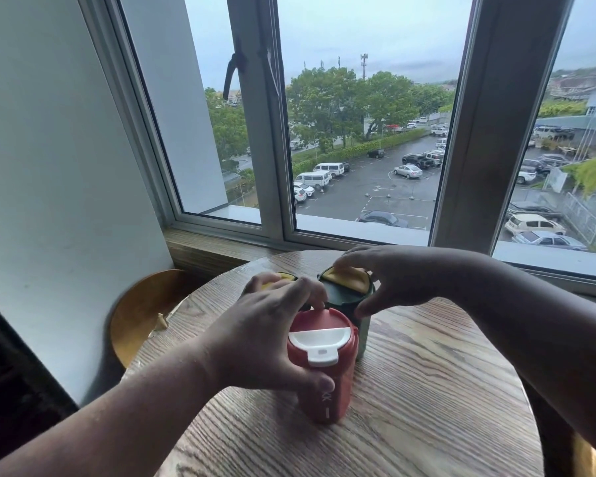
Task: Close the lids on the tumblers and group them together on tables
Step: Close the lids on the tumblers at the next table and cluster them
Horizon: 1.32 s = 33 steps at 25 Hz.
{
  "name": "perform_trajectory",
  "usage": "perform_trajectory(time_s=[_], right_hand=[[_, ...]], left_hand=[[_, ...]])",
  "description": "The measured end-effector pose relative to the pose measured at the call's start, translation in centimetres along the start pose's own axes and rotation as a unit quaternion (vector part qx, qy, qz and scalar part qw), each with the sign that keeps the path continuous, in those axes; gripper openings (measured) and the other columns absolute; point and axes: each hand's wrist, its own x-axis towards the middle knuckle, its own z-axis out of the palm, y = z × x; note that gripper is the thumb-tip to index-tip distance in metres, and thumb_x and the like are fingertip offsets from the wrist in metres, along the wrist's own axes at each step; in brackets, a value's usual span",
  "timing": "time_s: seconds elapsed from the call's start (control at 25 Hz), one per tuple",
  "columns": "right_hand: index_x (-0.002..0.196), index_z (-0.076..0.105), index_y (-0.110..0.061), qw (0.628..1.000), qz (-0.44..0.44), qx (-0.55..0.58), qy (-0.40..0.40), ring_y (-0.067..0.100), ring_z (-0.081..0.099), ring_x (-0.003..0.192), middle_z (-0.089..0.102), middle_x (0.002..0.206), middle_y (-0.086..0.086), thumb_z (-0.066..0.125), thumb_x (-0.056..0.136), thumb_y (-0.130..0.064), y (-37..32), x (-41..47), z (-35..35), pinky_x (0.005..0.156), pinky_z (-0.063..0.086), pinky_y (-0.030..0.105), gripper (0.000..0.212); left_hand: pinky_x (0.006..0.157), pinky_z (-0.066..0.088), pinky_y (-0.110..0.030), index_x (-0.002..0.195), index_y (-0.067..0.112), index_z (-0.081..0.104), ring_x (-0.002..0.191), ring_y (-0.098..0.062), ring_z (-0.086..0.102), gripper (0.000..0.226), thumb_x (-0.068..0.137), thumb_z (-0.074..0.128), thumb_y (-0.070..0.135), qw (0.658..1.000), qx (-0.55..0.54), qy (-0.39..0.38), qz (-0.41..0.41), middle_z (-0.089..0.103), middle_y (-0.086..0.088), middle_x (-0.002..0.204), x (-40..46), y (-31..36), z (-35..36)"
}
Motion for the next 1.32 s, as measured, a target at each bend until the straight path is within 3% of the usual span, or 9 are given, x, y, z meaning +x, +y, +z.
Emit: perform_trajectory(time_s=[0.12, 0.32, 0.48, 0.68, 0.88, 0.96, 1.04, 1.16, 1.32], right_hand=[[0.148, 0.039, -0.027, 1.000, -0.004, 0.000, 0.001, 0.008, 0.044, 0.127, 0.043, 0.149, -0.010, 0.080, 0.075, -0.042, 0.2, 0.1, 0.0, 0.097, 0.034, 0.018, 0.086], [0.149, 0.038, -0.024, 1.000, -0.008, -0.009, -0.004, 0.008, 0.044, 0.127, 0.041, 0.151, -0.007, 0.081, 0.076, -0.041, 0.1, 0.2, -0.3, 0.092, 0.030, 0.013, 0.087], [0.148, 0.041, -0.024, 1.000, -0.007, -0.015, 0.018, 0.003, 0.044, 0.117, 0.043, 0.149, -0.007, 0.081, 0.075, -0.044, 0.0, -0.1, 0.1, 0.090, 0.030, 0.012, 0.086], [0.146, 0.042, -0.025, 1.000, -0.003, 0.006, 0.024, 0.007, 0.046, 0.120, 0.044, 0.148, -0.009, 0.082, 0.072, -0.045, 0.1, -0.1, 0.2, 0.094, 0.035, 0.017, 0.086], [0.146, 0.042, -0.025, 1.000, -0.008, 0.014, 0.025, 0.005, 0.045, 0.120, 0.043, 0.147, -0.009, 0.082, 0.072, -0.045, 0.3, -0.1, 0.3, 0.096, 0.037, 0.018, 0.087], [0.147, 0.042, -0.025, 0.999, -0.010, 0.019, 0.026, 0.001, 0.041, 0.118, 0.042, 0.148, -0.010, 0.082, 0.072, -0.045, 0.4, -0.2, 0.4, 0.093, 0.033, 0.014, 0.087], [0.147, 0.041, -0.024, 0.999, -0.013, 0.019, 0.028, -0.003, 0.037, 0.115, 0.042, 0.147, -0.010, 0.083, 0.072, -0.045, 0.5, -0.2, 0.5, 0.091, 0.030, 0.011, 0.088], [0.146, 0.043, -0.024, 0.999, -0.017, 0.025, 0.030, -0.001, 0.042, 0.118, 0.044, 0.145, -0.010, 0.083, 0.071, -0.046, 0.6, 0.0, 0.5, 0.092, 0.033, 0.012, 0.088], [0.146, 0.042, -0.026, 0.999, -0.015, 0.013, 0.027, -0.004, 0.040, 0.108, 0.045, 0.145, -0.011, 0.083, 0.071, -0.046, 0.4, -0.1, 0.3, 0.085, 0.030, 0.009, 0.087]], left_hand=[[0.098, 0.022, -0.007, 0.126, 0.041, 0.040, 0.114, 0.002, 0.034, 0.089, 0.055, 0.076, 0.079, 1.000, -0.017, -0.013, -0.002, 0.052, 0.023, 0.125, -0.3, -0.4, -0.1], [0.104, 0.041, -0.035, 0.132, 0.045, 0.042, 0.128, -0.004, 0.044, 0.067, 0.071, 0.059, 0.069, 0.983, -0.134, 0.077, -0.103, 0.049, 0.016, 0.139, 0.7, -4.1, 0.0], [0.101, 0.045, -0.031, 0.138, 0.041, 0.044, 0.126, -0.008, 0.050, 0.068, 0.075, 0.055, 0.063, 0.956, -0.247, 0.028, -0.158, 0.049, 0.015, 0.137, 0.9, -6.2, 1.2], [0.100, 0.047, -0.034, 0.133, 0.030, 0.054, 0.118, -0.009, 0.053, 0.052, 0.084, 0.050, 0.045, 0.937, -0.253, 0.139, -0.196, 0.053, 0.011, 0.129, 1.2, -5.1, 3.5], [0.100, 0.048, -0.035, 0.132, 0.030, 0.054, 0.119, -0.009, 0.053, 0.051, 0.086, 0.047, 0.050, 0.939, -0.237, 0.150, -0.201, 0.053, 0.012, 0.127, 1.3, -5.0, 3.7], [0.102, 0.044, -0.036, 0.133, 0.030, 0.054, 0.123, -0.004, 0.047, 0.058, 0.085, 0.044, 0.061, 0.954, -0.181, 0.177, -0.161, 0.051, 0.014, 0.131, 0.9, -4.5, 2.9], [0.105, 0.037, -0.037, 0.133, 0.034, 0.053, 0.128, 0.000, 0.043, 0.065, 0.082, 0.045, 0.072, 0.975, -0.111, 0.185, -0.058, 0.053, 0.017, 0.135, 0.1, -3.5, 1.7], [0.110, 0.025, -0.031, 0.138, 0.039, 0.047, 0.133, 0.003, 0.038, 0.083, 0.069, 0.056, 0.084, 0.995, -0.005, 0.084, 0.055, 0.056, 0.020, 0.136, -0.4, -1.3, 0.7], [0.111, 0.018, -0.033, 0.138, 0.038, 0.038, 0.126, -0.002, 0.048, 0.093, 0.062, 0.069, 0.081, 0.995, 0.040, 0.084, 0.043, 0.063, 0.018, 0.128, -0.5, -0.2, 1.6]])
